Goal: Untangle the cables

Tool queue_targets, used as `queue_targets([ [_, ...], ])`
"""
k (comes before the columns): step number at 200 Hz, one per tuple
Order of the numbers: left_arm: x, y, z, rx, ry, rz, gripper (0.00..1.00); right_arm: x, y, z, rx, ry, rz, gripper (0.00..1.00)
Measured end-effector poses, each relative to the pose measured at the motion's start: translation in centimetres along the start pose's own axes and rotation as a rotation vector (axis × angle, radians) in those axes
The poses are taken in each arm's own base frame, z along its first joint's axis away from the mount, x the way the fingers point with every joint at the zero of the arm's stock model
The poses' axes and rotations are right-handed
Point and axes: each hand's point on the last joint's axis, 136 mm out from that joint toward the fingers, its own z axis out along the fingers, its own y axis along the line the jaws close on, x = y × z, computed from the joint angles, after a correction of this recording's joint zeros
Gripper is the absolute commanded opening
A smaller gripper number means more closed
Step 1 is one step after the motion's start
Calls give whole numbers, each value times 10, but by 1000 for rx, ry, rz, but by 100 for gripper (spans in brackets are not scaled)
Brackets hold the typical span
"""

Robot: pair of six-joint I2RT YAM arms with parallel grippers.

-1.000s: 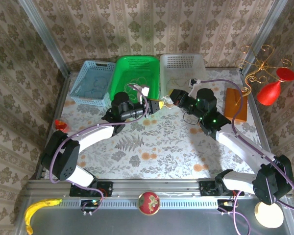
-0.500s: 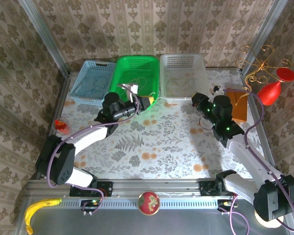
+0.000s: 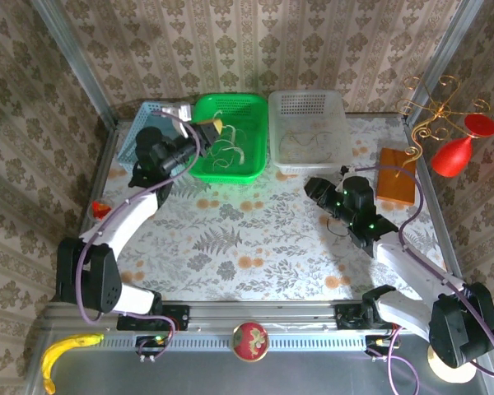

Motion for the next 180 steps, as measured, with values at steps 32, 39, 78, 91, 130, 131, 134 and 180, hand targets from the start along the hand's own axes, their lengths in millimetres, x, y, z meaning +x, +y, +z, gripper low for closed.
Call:
queue_targets([
  [32, -22, 21, 12, -14, 12, 45, 0, -1, 7, -1, -13, 10, -26, 72],
  [39, -23, 30, 15, -26, 22, 48, 0, -3, 9, -1, -14, 10, -34, 73],
  [78, -10, 81, 26, -103, 92, 44, 0, -11, 19, -4, -18, 4, -74, 74],
  [91, -3, 93, 29, -121, 118, 43, 0, -11, 17, -5, -6, 11, -89, 75],
  [130, 19, 122, 40, -157, 188, 53, 0, -10, 10, -15, 32, 29, -138, 81],
  [131, 20, 123, 40, -159, 191, 54, 0, -10, 10, -15, 33, 30, -139, 82],
  [134, 22, 126, 41, -163, 198, 54, 4, -10, 10, -16, 36, 31, -144, 85],
  [180, 65, 157, 35, -245, 318, 27, 100, -14, 7, -26, 89, 41, -247, 100],
])
